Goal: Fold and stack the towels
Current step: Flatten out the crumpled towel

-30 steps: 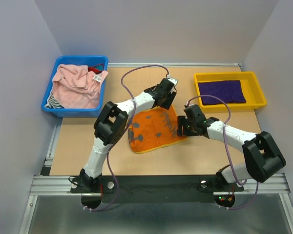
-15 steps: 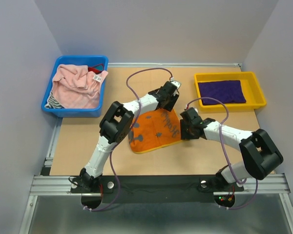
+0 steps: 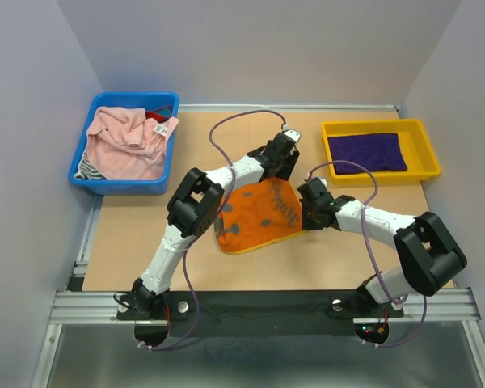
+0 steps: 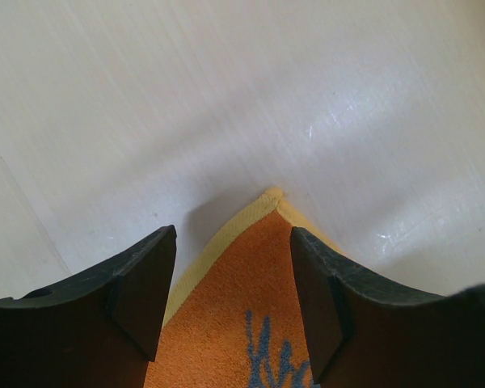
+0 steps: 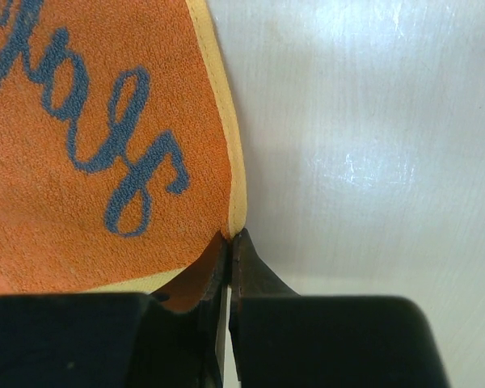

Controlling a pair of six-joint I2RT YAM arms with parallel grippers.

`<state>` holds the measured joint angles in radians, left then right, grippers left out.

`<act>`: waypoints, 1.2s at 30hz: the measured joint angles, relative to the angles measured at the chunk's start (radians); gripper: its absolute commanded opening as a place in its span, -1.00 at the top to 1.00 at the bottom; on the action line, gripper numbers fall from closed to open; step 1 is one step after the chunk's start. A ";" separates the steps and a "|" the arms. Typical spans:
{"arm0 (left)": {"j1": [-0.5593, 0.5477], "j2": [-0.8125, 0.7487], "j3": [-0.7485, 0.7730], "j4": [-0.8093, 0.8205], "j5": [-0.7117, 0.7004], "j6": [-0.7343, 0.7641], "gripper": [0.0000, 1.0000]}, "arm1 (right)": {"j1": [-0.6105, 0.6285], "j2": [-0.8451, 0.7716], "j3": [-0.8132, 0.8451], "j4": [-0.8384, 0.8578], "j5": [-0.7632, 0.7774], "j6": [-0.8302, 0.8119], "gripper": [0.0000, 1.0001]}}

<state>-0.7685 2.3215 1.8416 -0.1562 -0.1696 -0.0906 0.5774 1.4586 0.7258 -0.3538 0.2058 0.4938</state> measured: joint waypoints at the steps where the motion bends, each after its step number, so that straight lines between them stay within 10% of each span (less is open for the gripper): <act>1: 0.000 0.000 0.001 0.008 0.000 -0.007 -0.38 | 0.000 0.001 0.001 0.000 0.000 0.000 0.99; 17: 0.000 0.069 0.049 0.042 -0.022 -0.064 -0.29 | 0.000 0.002 0.003 0.003 -0.001 -0.003 0.99; 27: 0.000 0.045 -0.007 0.074 -0.022 -0.118 1.00 | 0.000 0.003 0.005 0.003 0.006 -0.008 0.99; 36: 0.052 -0.088 -0.203 0.096 -0.026 -0.183 1.00 | -0.002 0.075 0.085 -0.018 0.060 -0.078 0.99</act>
<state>-0.7162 2.2337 1.6386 -0.0601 -0.1959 -0.2733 0.5755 1.5337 0.8104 -0.3717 0.2653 0.4156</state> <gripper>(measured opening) 0.036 0.035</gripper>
